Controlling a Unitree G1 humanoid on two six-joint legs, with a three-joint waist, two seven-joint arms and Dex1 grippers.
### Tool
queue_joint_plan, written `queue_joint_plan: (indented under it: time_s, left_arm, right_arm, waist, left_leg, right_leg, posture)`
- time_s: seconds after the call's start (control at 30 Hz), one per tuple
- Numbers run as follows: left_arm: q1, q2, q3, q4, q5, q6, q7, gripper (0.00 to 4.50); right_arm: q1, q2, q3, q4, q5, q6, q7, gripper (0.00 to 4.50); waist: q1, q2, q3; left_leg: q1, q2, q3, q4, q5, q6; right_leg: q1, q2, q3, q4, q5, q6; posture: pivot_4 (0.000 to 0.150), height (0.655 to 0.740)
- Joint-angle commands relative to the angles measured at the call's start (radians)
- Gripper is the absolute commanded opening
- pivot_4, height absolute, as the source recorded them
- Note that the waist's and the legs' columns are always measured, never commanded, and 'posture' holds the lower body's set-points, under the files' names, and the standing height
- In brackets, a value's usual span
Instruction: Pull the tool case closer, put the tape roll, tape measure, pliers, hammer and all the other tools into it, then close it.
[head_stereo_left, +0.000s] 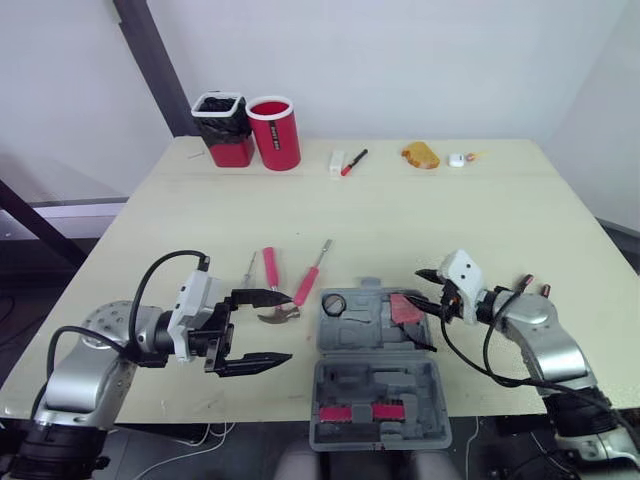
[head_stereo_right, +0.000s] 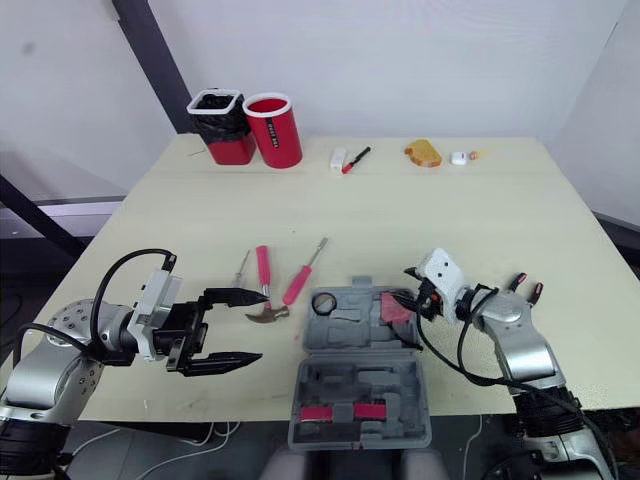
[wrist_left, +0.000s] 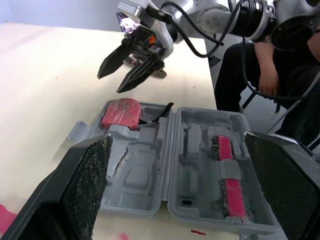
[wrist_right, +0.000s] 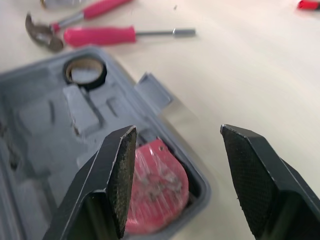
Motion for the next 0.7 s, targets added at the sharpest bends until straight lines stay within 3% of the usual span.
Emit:
queue_joint_plan:
  time_s: [0.03,0.27,0.37,0.47,0.7]
  left_arm:
    - [-0.011,0.006,0.022,-0.004,-0.006,-0.009,-0.003,4.5]
    - [-0.003,0.013,0.028,-0.007,-0.009,0.0,-0.001,4.5]
    - [-0.001,0.016,0.032,-0.008,-0.009,0.0,-0.001,4.5]
    - [0.005,0.02,0.039,-0.013,-0.011,0.002,0.002,4.5]
    - [0.015,0.022,0.045,-0.019,-0.012,0.004,0.008,4.5]
  right_arm:
    - [0.012,0.001,-0.02,0.025,0.017,-0.075,-0.027,2.83]
    - [0.034,0.034,-0.011,0.116,0.065,-0.203,-0.013,2.83]
    - [0.024,0.05,-0.005,0.169,0.062,-0.251,-0.024,1.95]
    - [0.01,0.056,0.0,0.211,0.042,-0.287,-0.049,0.6]
    - [0.006,0.057,0.019,0.28,0.028,-0.346,-0.05,0.6]
  waist:
    - [0.0,0.0,0.0]
    - [-0.001,0.0,0.0]
    - [0.0,0.0,0.0]
    - [0.0,0.0,0.0]
    - [-0.001,0.0,0.0]
  left_leg:
    - [0.0,0.0,0.0,0.0,0.0,0.0]
    - [0.0,0.0,0.0,0.0,0.0,0.0]
    - [0.0,0.0,0.0,0.0,0.0,0.0]
    - [0.0,0.0,0.0,0.0,0.0,0.0]
    - [0.0,0.0,0.0,0.0,0.0,0.0]
  right_leg:
    - [0.0,0.0,0.0,0.0,0.0,0.0]
    - [0.0,0.0,0.0,0.0,0.0,0.0]
    - [0.0,0.0,0.0,0.0,0.0,0.0]
    - [0.0,0.0,0.0,0.0,0.0,0.0]
    - [0.0,0.0,0.0,0.0,0.0,0.0]
  posture:
    - [0.15,0.7371]
    - [0.15,0.7371]
    - [0.15,0.7371]
    - [0.15,0.7371]
    - [0.15,0.7371]
